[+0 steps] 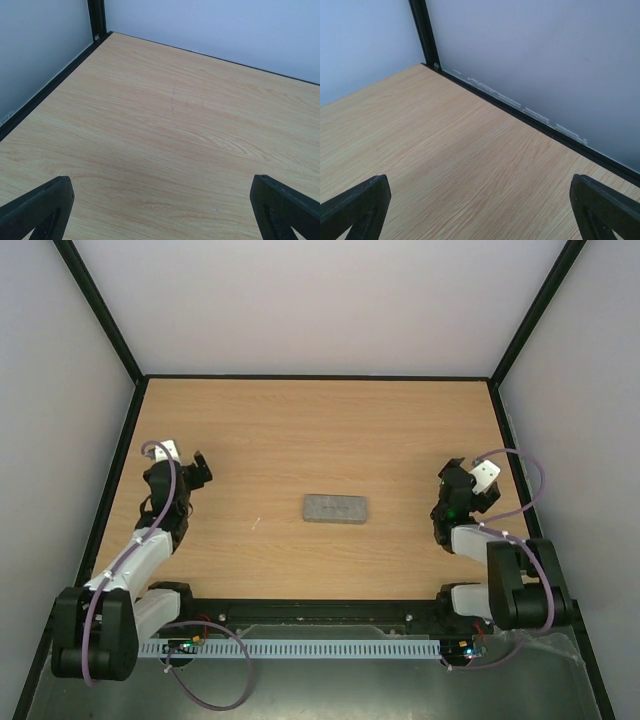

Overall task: Organize the sunglasses
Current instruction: Reset both arms

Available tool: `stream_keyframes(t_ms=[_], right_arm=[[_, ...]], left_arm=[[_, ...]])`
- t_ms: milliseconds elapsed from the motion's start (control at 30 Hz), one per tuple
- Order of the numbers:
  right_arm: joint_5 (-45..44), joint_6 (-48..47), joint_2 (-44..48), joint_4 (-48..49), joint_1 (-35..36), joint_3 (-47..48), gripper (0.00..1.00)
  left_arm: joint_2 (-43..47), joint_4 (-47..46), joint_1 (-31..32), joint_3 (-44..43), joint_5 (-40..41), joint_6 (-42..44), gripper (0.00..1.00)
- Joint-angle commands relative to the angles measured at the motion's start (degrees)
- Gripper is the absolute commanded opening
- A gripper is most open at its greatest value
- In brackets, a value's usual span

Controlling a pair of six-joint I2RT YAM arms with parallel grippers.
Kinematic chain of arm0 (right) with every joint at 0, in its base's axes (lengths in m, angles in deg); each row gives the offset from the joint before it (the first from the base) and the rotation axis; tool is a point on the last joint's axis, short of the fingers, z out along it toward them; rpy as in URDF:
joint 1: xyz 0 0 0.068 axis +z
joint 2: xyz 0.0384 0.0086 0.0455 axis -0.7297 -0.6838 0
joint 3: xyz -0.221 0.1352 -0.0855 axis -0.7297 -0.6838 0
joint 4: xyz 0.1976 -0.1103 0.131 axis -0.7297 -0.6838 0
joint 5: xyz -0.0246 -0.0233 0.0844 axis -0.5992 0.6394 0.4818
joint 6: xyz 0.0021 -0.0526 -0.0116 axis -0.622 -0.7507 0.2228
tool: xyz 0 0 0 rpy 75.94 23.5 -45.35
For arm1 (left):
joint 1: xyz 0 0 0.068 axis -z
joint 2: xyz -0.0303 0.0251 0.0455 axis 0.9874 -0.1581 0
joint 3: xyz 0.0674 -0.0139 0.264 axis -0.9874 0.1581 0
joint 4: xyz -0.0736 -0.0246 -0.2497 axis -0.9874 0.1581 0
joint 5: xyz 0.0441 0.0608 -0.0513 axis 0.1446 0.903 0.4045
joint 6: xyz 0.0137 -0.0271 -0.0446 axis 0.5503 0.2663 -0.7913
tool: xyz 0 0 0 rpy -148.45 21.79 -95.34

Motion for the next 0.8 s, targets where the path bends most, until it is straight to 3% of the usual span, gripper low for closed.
stream_keyframes(t_ms=[0, 67, 133, 200, 400, 567, 633, 700, 767], right_arm=[[-5.94, -1.06, -5.61, 20.07, -0.54, -2.59, 0.99], [-4.71, 0.02, -6.06, 21.90, -0.83, -3.22, 0.99], [-3.51, -2.11, -10.07, 30.22, -0.80, -4.68, 0.99], [-2.05, -1.91, -11.01, 22.56, -0.67, -1.07, 0.99], [3.45, -6.12, -13.61, 21.71, 0.12, 1.77, 0.99], [10.21, -9.21, -13.65, 33.12, 0.17, -5.17, 0.98], [10.01, -10.36, -17.26, 47.46, 0.21, -9.32, 0.99], [10.02, -9.01, -13.93, 37.79, 0.21, -7.29, 0.99], [9.80, -10.01, -16.65, 41.32, 0.21, -6.81, 0.99]], left_arm=[[-1.01, -9.21, -1.95, 3.15, -1.93, 2.80, 0.99], [-1.09, -11.68, -2.93, 4.48, -2.52, 3.23, 0.99], [-1.13, -14.32, -4.38, 5.75, -3.61, 3.53, 0.99], [-1.74, -17.94, -5.46, 7.09, -5.12, 3.79, 0.99], [-10.08, -31.13, -5.66, 8.55, -6.11, 6.00, 0.99], [-19.91, -37.04, -5.62, 5.80, -6.29, 5.67, 0.99], [-22.12, -40.84, -5.40, 5.37, -7.14, 6.73, 0.99], [-25.00, -42.07, -5.03, 4.55, -4.82, 6.42, 0.99], [-26.55, -41.29, -2.85, 3.32, -3.26, 8.36, 0.99]])
